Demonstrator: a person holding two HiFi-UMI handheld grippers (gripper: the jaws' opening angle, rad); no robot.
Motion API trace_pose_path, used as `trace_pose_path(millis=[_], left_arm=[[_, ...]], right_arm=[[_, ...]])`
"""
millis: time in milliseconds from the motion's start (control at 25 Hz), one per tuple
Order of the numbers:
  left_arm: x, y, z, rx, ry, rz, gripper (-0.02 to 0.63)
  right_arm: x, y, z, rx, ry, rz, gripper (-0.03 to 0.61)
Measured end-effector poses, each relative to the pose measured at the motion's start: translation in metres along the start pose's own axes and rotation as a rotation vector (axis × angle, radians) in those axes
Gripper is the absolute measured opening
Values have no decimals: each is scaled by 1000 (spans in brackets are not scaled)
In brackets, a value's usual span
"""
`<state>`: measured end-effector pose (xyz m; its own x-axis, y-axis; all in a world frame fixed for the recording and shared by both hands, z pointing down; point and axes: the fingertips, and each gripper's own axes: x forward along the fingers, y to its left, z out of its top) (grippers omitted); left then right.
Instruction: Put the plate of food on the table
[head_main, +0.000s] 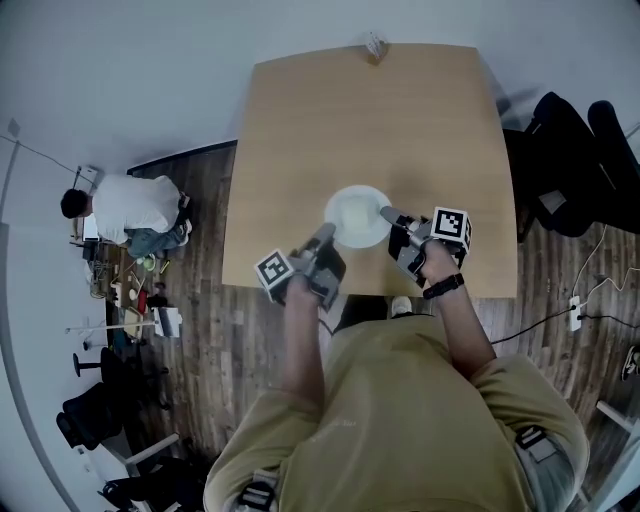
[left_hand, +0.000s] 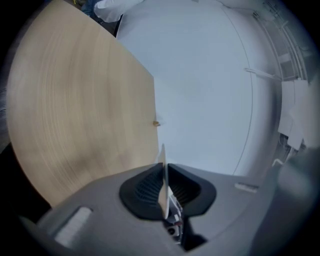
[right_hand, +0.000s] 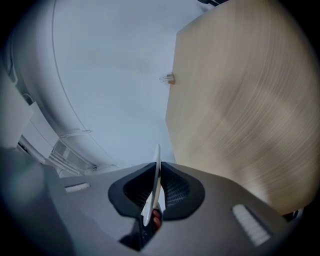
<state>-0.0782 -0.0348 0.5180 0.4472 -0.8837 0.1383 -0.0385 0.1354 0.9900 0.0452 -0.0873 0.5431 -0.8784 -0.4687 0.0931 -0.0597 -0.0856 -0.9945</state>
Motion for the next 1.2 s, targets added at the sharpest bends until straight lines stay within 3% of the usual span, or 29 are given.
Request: trace_pose_path(millis=[120, 240, 480, 560, 640, 720, 1200], left_arm=[[15, 8, 6, -20, 17, 24, 20], [56, 14, 36, -25, 33, 55, 20], [87, 12, 62, 11, 91, 29, 21], [101, 16, 77, 87, 120, 58, 21], [115, 25, 91, 228, 165, 136, 18], [129, 31, 105, 310, 192, 192, 20], [213, 96, 179, 425, 270, 308, 28]], right_arm=[[5, -5, 12, 4, -20, -26, 21], [35, -11, 49, 10, -26, -59, 23], [62, -10, 77, -47, -40, -83, 18], [75, -12, 89, -56, -42, -94, 18], [90, -16, 100, -90, -35, -123, 15], [104, -20, 111, -123, -33, -149, 12], [180, -95, 177, -204, -43, -319, 31]])
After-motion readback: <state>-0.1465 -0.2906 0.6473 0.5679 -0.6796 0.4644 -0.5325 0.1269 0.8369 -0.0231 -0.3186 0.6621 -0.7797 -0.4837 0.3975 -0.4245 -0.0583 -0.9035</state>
